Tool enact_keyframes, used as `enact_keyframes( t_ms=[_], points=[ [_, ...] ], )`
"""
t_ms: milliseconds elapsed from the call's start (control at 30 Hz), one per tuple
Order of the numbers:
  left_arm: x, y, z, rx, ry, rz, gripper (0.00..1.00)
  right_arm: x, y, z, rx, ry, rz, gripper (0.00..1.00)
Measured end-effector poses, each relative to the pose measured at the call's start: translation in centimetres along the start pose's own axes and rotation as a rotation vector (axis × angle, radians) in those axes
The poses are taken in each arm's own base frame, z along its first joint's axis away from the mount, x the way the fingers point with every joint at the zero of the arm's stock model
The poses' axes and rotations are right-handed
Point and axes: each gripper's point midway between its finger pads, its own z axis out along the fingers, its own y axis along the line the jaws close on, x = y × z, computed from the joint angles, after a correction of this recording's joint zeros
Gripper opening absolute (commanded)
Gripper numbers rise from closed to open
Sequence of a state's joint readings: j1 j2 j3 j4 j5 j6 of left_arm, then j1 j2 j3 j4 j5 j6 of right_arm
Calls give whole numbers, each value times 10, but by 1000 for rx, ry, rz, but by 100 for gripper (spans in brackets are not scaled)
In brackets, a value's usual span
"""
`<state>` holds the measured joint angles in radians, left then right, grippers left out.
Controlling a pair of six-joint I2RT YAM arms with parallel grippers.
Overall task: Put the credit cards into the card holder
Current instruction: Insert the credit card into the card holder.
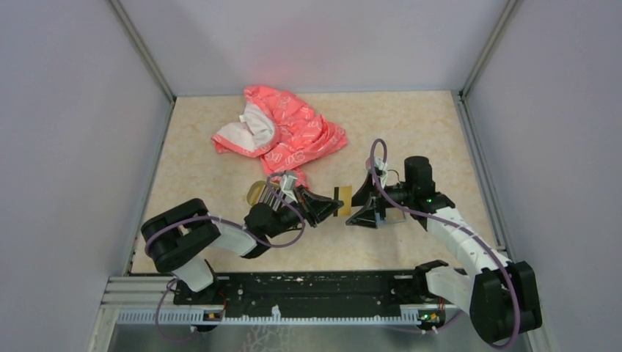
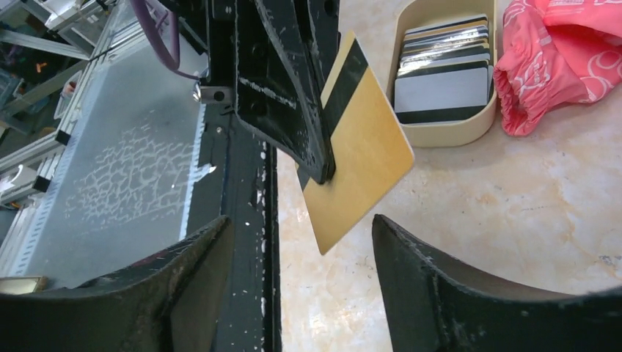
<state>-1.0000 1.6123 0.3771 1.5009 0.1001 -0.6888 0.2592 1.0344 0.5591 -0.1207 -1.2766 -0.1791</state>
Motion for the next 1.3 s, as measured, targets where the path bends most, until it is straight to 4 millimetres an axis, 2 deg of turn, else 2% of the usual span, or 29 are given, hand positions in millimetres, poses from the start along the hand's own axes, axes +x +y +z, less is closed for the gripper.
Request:
enact_keyframes(
  t_ms=[100, 333, 367, 433, 500, 600, 700, 767, 833, 900, 1067, 1167, 1300],
  points=[
    [3, 1, 6, 0, 0, -3, 0, -4, -1, 2, 7, -10, 12, 53],
    [6, 1, 8, -2, 5, -21, 0, -8, -9, 5, 33, -18, 37, 20],
    [6, 0, 8, 0, 5, -22, 3, -8, -10, 5, 35, -18, 43, 15],
    [7, -1, 8, 5, 8, -23, 12, -8, -11, 5, 36, -18, 44, 5],
    [7, -1, 7, 9, 11, -20, 27, -7, -11, 5, 30, -16, 57, 0],
    [8, -3, 7, 21, 20, -5, 50, -5, -6, 6, -2, -3, 67, 0],
    [2, -9, -5, 65, 39, 18, 67, -6, -1, 5, -37, 31, 23, 0],
    [-13, -13, -18, 104, 38, 46, 79, -9, 0, 3, -49, 56, -30, 0],
    [-35, -15, -28, 140, 27, 103, 98, -7, 2, 4, -62, 83, -75, 0],
    [-49, -16, -34, 148, 38, 166, 99, 1, 6, 7, -83, 125, -109, 0],
    [-47, -24, -39, 155, 176, 277, 99, 27, 16, 12, -124, 225, -135, 0],
    [-36, -24, -45, 169, 257, 313, 97, 33, 15, 10, -119, 251, -144, 0],
    [-14, -16, -51, 177, 370, 306, 84, 37, 14, 9, -113, 270, -145, 0]
  ],
)
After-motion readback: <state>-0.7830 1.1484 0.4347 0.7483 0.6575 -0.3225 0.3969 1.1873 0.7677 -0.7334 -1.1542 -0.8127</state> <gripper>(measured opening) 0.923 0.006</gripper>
